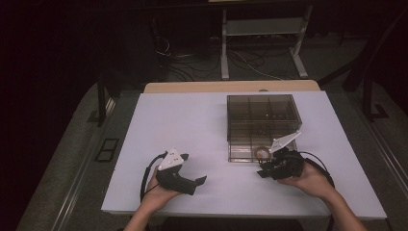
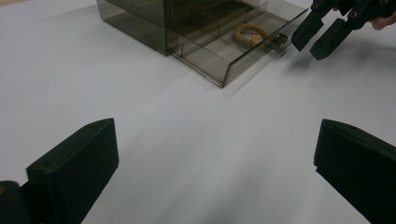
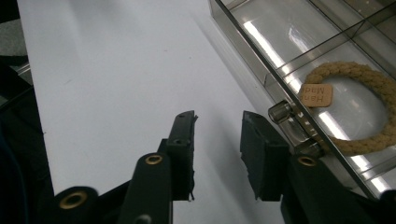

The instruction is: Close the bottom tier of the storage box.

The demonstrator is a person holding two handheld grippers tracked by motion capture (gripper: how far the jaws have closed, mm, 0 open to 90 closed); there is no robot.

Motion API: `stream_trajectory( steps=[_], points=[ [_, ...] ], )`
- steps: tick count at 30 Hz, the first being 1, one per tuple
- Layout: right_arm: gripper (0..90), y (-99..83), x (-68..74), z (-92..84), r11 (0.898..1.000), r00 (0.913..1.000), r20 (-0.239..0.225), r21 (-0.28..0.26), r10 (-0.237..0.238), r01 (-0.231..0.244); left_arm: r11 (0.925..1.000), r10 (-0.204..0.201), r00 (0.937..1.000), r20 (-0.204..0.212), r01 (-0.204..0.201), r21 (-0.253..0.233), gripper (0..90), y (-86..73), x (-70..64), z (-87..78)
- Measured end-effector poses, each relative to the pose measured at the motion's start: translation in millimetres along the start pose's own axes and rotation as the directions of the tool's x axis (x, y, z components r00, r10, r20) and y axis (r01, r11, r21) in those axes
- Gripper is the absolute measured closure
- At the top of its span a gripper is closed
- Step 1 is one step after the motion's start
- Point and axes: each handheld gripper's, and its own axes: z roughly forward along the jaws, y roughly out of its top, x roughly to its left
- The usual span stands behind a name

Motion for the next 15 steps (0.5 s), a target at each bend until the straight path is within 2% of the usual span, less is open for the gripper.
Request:
stream_trajectory(
  steps=[9, 15],
  points=[
    [83.1, 0.6, -2.7, 4.0, 1.0, 0.9997, 0.023, 0.017, 0.013, -0.013, 1.0, 0.002, 1.0, 0.002, -0.002, 0.004, 0.0, 0.0, 0.1, 0.5],
    [88.5, 0.8, -7.4, 6.5, 0.999, 0.9981, 0.045, 0.032, 0.042, -0.043, 1.0, 0.004, 1.0, 0.003, -0.004, 0.005, 0.0, 0.1, 0.4, 0.5]
  ],
)
